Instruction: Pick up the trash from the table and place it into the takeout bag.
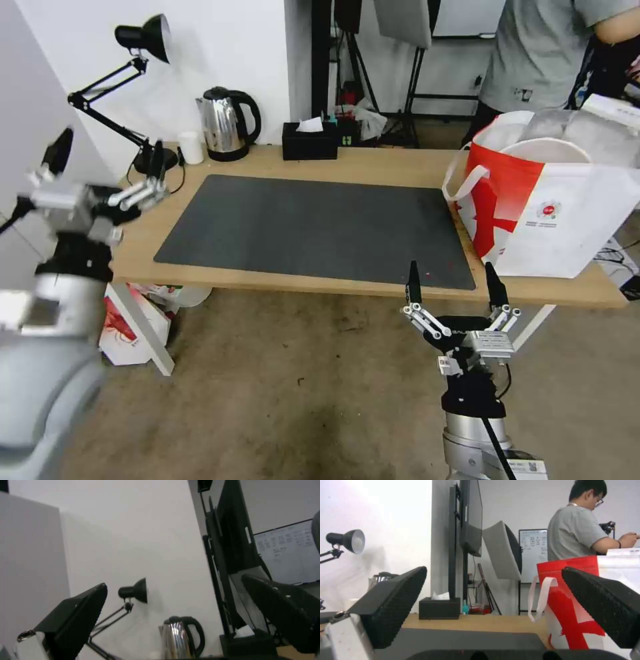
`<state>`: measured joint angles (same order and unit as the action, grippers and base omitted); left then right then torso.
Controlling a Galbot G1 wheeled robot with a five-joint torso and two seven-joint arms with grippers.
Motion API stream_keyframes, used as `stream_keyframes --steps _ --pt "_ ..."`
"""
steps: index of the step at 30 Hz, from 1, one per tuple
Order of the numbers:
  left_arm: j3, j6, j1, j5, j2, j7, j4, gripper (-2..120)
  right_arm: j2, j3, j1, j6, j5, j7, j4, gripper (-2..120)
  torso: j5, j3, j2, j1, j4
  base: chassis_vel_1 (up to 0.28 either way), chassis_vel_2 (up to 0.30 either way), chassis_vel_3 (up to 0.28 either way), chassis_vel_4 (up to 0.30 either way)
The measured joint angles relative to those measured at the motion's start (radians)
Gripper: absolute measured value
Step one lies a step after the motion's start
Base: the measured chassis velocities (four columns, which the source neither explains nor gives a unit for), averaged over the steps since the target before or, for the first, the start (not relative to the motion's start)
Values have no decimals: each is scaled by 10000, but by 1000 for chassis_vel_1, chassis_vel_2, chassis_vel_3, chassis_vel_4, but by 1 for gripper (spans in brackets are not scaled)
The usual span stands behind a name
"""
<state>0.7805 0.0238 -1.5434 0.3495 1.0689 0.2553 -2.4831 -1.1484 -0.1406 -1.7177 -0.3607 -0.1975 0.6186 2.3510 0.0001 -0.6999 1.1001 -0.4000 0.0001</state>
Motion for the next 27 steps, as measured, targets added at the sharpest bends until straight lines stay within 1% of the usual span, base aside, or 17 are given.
stream_keyframes --steps 4,5,9,10,12,13,15,16,19,20,23,27 --pt "-289 384 -774 -404 802 -7 -160 100 0 0 0 0 0 0 0 100 0 0 0 0 -2 0 0 0 0" --pt "-289 384 -774 -404 802 -7 -160 100 0 0 0 0 0 0 0 100 0 0 0 0 -2 0 0 0 0" --pt "-634 696 -1452 -740 1162 5 -160 100 0 0 0 0 0 0 0 100 0 -1 0 0 0 0 0 0 0" --pt "-634 696 -1452 -740 1162 5 -160 100 0 0 0 0 0 0 0 100 0 -1 0 0 0 0 0 0 0" --pt "-842 1046 -1661 -1013 1242 12 -108 100 0 0 0 0 0 0 0 100 0 -1 0 1 -1 0 0 0 0" --pt "-842 1046 -1661 -1013 1242 12 -108 100 0 0 0 0 0 0 0 100 0 -1 0 1 -1 0 0 0 0" --pt "-1168 1425 -1835 -1434 1352 19 56 100 0 -1 0 0 0 0 0 100 -1 -1 0 0 -1 0 0 0 0" --pt "-1168 1425 -1835 -1434 1352 19 56 100 0 -1 0 0 0 0 0 100 -1 -1 0 0 -1 0 0 0 0" --pt "-1704 1721 -2024 -1924 1503 36 193 100 0 0 0 0 0 0 0 100 -1 -1 0 0 -1 0 0 0 0" --pt "-1704 1721 -2024 -1924 1503 36 193 100 0 0 0 0 0 0 0 100 -1 -1 0 0 -1 0 0 0 0" --pt "-2034 2000 -2230 -2300 1537 31 263 100 0 0 0 0 0 0 0 100 -1 -1 -1 0 -2 0 0 0 0" --pt "-2167 2280 -2354 -2441 1479 -37 399 100 0 0 0 0 0 0 0 100 -1 -1 -1 0 0 0 0 0 0"
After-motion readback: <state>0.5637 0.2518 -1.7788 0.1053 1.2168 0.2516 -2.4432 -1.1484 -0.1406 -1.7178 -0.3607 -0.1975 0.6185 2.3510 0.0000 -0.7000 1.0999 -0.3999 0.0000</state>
